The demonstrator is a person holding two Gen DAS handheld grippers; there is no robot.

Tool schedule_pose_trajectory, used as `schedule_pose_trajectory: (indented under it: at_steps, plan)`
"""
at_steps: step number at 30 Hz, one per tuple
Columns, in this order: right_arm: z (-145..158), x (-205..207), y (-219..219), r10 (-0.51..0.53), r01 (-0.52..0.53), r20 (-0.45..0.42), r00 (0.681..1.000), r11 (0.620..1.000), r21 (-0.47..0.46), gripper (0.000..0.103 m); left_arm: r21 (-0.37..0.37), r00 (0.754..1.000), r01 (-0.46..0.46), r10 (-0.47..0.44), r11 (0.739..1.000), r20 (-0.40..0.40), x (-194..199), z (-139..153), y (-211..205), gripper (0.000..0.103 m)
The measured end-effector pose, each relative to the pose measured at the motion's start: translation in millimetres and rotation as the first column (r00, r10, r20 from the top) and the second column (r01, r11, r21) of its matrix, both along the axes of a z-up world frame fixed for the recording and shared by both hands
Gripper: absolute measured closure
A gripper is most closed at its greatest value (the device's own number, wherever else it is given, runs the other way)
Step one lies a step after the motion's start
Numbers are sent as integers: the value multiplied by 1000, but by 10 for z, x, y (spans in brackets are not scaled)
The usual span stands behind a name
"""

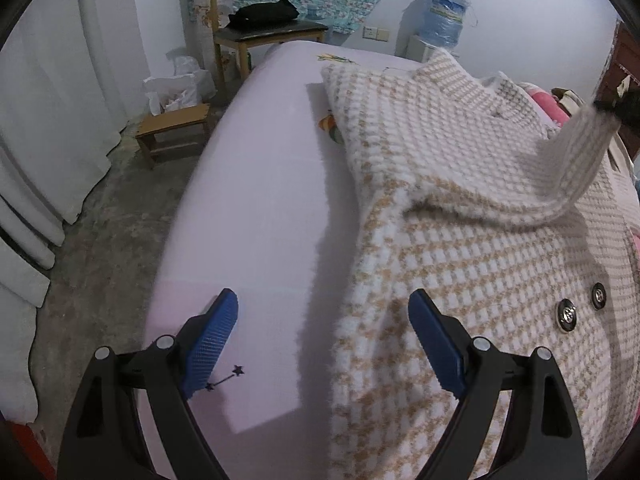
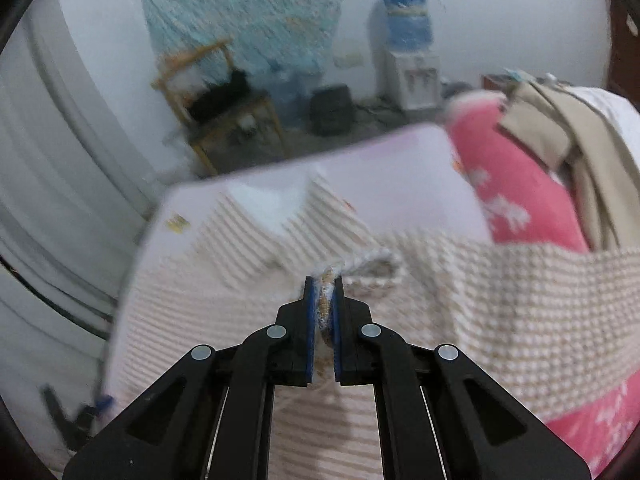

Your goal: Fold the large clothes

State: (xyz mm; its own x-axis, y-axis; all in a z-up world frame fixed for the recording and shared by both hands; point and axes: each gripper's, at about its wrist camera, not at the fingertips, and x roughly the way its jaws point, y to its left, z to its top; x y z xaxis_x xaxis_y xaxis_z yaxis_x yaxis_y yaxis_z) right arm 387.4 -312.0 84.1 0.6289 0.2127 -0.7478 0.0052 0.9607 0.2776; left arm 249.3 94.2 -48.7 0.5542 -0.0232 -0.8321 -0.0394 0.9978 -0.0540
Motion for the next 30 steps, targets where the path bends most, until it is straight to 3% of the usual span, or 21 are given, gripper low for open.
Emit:
schedule_pose_trajectory:
  at_steps: [3,5,6,7,8,10,12,15,18,22,24,28,30]
  plan:
    - [149,-126,43,29,-28,66,997,1000,-2,98,-3,1000,-29,30,1000,1,11,2,80,18]
    - [60,-167,-58,16,-15,52,999,1000,-22,94,-14,999,-38,38,999,2,12,0,123,18]
    - [-36,-183,-131,1,0,23,1000,999,-32,94,-17,999,-40,41,999,3,9,3,137,18]
    - [-208,-193,-253,-28,26,-31,999,998,-51,87,-18,999,-41,41,999,4,3,4,151,18]
    - [-379,-188,-380,-56,50,-92,994,997,-64,74,-20,999,-42,42,999,4,-4,6,158,18]
    - [-615,-236,-622,-131,119,-174,976,990,-78,65,-21,999,-43,43,999,4,-9,10,168,18]
    - [-746,-328,-881,-201,197,-196,960,980,-39,65,-7,999,-34,35,999,10,-9,25,151,18]
    - [-744,-416,-979,-219,227,-185,958,974,20,61,7,1000,-5,5,1000,10,57,73,85,18]
    - [-706,-404,-822,-180,181,-169,969,983,-6,61,59,999,43,-44,997,8,242,90,-80,18]
    - [-698,-361,-529,-100,97,-139,985,995,-26,61,92,1000,-11,10,996,5,477,57,-63,16]
    - [-705,-375,-499,-89,85,-132,987,996,-30,61,32,999,-37,37,999,-11,509,41,46,16]
    - [-718,-387,-517,-100,93,-121,988,993,-68,61,13,997,-71,71,997,1,462,21,146,16]
    - [-755,-325,-538,-101,93,-114,988,993,-73,72,-9,996,-90,90,996,0,459,7,194,16]
